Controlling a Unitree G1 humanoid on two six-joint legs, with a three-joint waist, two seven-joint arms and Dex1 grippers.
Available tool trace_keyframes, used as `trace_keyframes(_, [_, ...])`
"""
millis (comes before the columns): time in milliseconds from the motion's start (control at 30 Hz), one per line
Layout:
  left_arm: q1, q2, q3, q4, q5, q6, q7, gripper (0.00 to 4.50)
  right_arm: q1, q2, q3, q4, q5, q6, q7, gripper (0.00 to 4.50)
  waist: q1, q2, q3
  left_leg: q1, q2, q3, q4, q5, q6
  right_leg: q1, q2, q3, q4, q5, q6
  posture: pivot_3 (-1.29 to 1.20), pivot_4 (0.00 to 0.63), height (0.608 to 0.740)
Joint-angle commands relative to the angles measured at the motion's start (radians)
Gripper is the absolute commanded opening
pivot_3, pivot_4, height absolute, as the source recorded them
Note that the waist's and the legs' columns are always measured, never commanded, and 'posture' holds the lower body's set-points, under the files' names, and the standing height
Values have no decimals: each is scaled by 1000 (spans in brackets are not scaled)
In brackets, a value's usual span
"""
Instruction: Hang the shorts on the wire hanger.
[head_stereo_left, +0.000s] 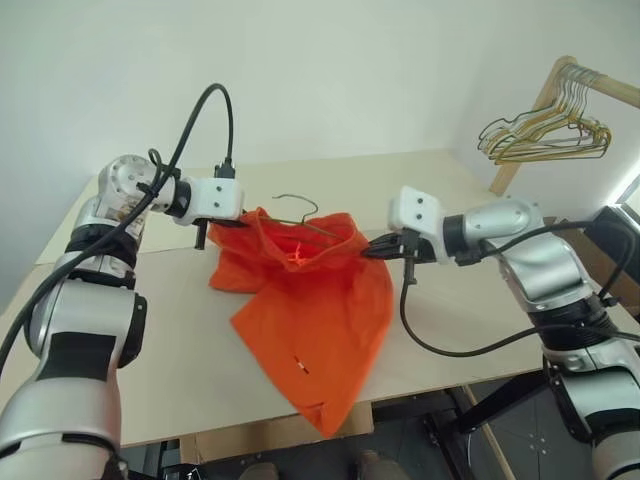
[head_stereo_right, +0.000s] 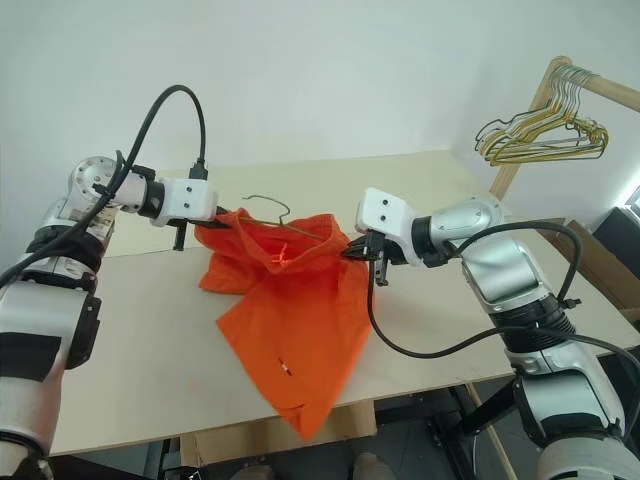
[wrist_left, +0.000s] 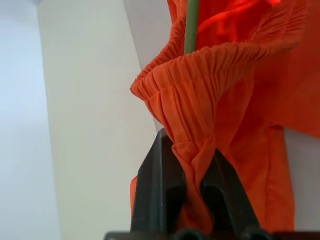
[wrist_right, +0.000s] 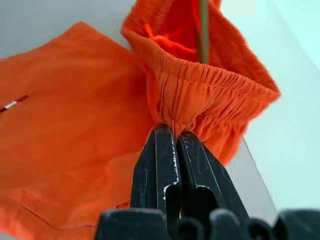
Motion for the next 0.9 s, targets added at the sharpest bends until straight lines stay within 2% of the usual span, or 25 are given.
trace_keyframes(33, [10, -11, 41, -50, -58, -3, -8, 0, -56, 17, -11, -11, -52, -59, -39, 51, 0, 0, 0, 0, 0, 0, 0, 0, 0, 0, 0, 0, 0, 0, 0, 11, 0, 740])
trace_keyframes(267, [51, -12, 40, -91, -64, -23, -33, 0, -61, 28, -26, 4, -94, -141, -54, 51, -1, 0, 0, 0, 0, 0, 0, 0, 0, 0, 0, 0, 0, 0, 0, 3, 0, 740])
trace_keyframes(567, [68, -34, 68, -165, -131, 10, -63, 0, -42, -16, 8, 32, -214, -277, -38, 51, -3, 0, 0, 0, 0, 1, 0, 0, 0, 0, 0, 0, 0, 0, 0, -11, 0, 740])
trace_keyframes(800, [78, -43, 54, -171, -126, 11, -36, 0, -9, -37, 1, 12, -195, -350, 18, 51, -8, 0, 0, 1, 0, 1, 0, 0, 0, 0, 0, 0, -1, 0, 0, -20, 0, 740])
trace_keyframes(900, [87, -40, 42, -162, -105, -6, -11, 0, 13, -54, -7, -25, -172, -362, 58, 820, -8, 0, 0, 2, 0, 1, 0, 0, 0, 0, 0, 0, -1, 0, 0, -21, 0, 740])
